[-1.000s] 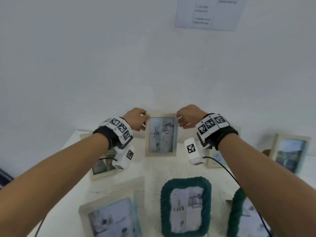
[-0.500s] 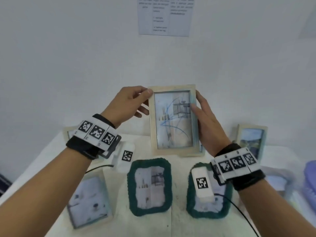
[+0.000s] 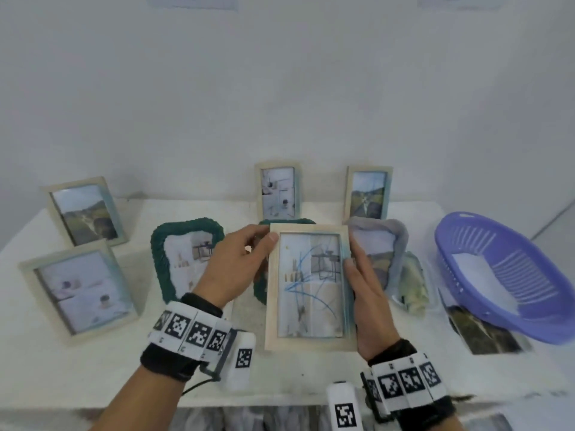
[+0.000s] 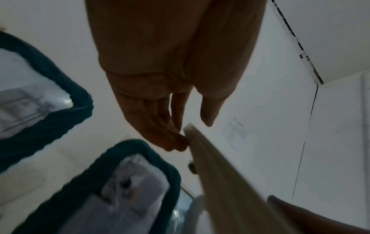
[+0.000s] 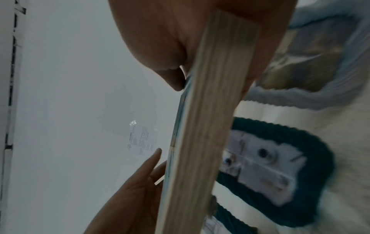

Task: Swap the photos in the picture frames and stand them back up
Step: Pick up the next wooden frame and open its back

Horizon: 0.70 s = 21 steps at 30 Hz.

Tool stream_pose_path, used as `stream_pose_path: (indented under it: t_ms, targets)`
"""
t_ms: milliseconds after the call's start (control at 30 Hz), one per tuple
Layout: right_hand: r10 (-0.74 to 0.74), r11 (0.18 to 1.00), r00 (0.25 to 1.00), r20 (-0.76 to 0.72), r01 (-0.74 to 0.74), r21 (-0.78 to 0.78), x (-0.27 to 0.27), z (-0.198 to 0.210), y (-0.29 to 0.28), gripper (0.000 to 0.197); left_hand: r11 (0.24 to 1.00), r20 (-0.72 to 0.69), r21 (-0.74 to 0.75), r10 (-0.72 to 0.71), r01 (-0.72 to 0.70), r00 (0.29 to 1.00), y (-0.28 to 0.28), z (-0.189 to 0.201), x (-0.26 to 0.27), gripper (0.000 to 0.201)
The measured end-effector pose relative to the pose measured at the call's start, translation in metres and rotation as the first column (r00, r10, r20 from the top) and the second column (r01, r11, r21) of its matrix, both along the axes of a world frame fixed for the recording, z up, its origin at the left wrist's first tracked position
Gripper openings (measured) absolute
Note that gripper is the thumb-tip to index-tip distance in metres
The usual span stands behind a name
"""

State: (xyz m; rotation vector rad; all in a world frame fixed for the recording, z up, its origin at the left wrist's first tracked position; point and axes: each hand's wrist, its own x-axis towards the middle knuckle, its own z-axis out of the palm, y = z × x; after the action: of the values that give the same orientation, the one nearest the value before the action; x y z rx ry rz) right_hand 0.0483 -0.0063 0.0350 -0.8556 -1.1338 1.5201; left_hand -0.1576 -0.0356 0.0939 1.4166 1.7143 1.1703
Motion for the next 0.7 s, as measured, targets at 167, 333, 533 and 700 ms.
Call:
stream_pose_path:
  t_ms: [167,333,533,700]
  targets:
    - [-0.058,0.997,0.997,0.042,0.060,-0.042,0.031,-0.014,-0.025,0.029,0.997,0.026,-0.034,-0.065,0.066,0.998,-0.046,-0.025,0.058,0.051]
    - [-0.042,0.999,0.987,0.152,0.043,-0.005,0.050,-0.017,-0.043,0.031,0.994,0.176,0.009,-0.110,0.110,0.978,-0.066,-0.032,0.104,0.054]
    - [0.143,0.983,0.988,0.065,-0.134,-0.125,0.055,-0.016,-0.057,0.047,0.994,0.302,-0.095,-0.031,0.062,0.953,-0.067,-0.039,0.117,0.080]
    - [0.109,0.980,0.988,0.114,-0.087,-0.180,0.056,-0.026,-0.055,0.030,0.986,0.392,-0.141,-0.027,0.089,0.919,-0.065,-0.052,0.108,0.106]
